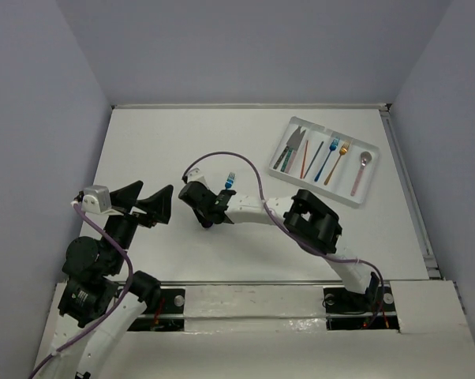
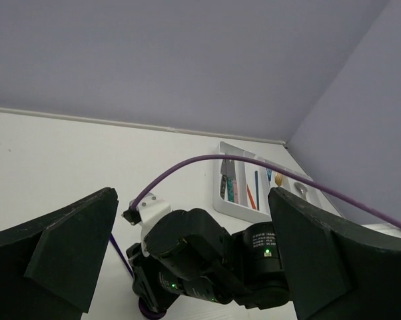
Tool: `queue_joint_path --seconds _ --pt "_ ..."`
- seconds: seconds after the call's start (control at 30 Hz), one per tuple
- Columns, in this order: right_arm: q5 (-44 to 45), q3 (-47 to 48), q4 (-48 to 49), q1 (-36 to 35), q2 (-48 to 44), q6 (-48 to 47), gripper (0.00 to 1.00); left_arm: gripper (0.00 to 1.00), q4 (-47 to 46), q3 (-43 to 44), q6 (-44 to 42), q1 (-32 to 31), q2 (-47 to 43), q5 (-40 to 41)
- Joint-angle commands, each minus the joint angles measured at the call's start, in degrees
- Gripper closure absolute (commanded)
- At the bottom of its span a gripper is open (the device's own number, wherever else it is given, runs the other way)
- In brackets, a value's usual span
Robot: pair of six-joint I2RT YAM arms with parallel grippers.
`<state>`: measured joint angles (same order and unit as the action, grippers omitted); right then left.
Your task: Sort the eating utensils into containers
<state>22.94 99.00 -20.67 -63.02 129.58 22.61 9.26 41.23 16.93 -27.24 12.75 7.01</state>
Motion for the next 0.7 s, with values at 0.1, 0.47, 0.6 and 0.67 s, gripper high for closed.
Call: queue_joint_path --seconds 0.1,0.47,0.6,0.67 --pt "0.61 3.48 -3.15 -1.31 3.84 4.02 0.88 0.01 -2.84 0.6 -0.05 0.26 -0.71 -0.41" --pt "8.43 3.32 2.19 -0.7 -5.01 6.92 1.0 0.01 -2.66 0.6 -0.05 0.26 -1.41 -0.68" --pt "10.72 -6.41 9.32 2.2 -16.59 6.13 1.0 0.01 -2.66 0.43 0.03 0.26 -1.76 -1.03" --pt "10.81 -14.39 11.96 6.13 -24.67 6.83 1.0 0.01 -2.66 0.43 -0.05 0.26 -2.03 -1.2"
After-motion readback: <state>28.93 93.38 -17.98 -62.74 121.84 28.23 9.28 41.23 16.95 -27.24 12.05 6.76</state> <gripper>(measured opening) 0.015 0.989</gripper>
